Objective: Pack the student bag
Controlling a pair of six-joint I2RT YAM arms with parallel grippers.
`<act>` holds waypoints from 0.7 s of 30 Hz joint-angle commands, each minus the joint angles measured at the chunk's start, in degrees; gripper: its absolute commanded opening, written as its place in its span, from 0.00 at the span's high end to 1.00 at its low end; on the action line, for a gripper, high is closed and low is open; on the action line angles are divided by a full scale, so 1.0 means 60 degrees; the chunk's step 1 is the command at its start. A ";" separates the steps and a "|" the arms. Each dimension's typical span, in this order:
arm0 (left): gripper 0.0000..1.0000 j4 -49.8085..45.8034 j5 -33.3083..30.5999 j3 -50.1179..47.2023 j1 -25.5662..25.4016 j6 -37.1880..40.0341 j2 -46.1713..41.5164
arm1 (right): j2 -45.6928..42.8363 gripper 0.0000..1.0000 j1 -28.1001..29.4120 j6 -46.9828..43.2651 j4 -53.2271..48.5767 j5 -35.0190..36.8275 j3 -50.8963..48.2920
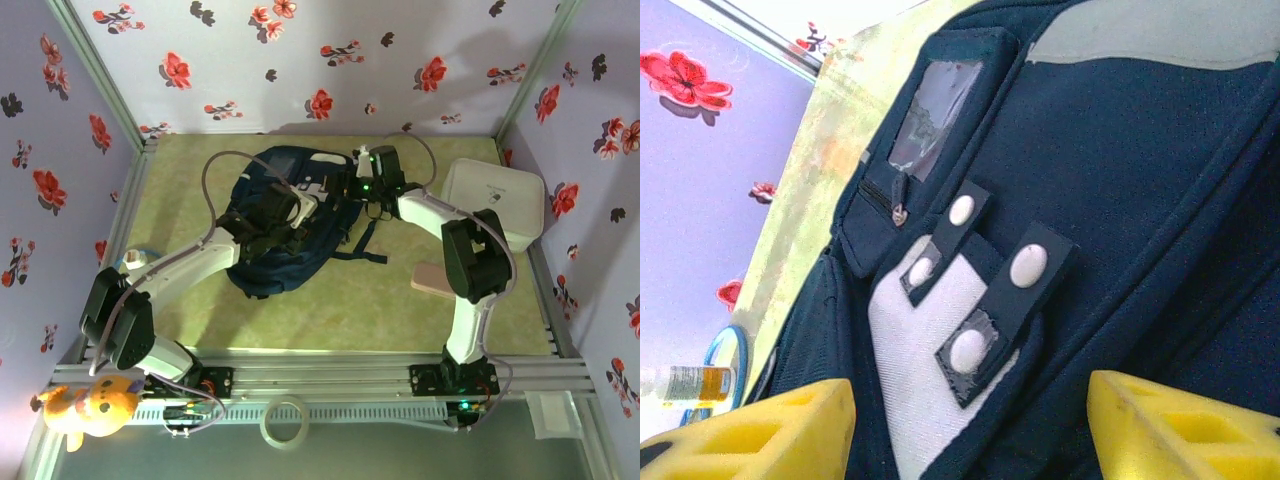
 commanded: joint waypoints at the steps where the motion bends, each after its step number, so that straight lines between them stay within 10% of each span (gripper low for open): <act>1: 1.00 0.0876 0.0336 0.0060 0.0078 -0.0263 -0.0491 | 0.0107 0.37 -0.0062 -0.0515 -0.0506 -0.0544 0.0094; 21: 1.00 0.0731 0.0322 0.0308 0.0127 -0.0417 -0.0153 | -0.0651 0.48 0.0040 -0.0812 0.0197 -0.2680 -0.1114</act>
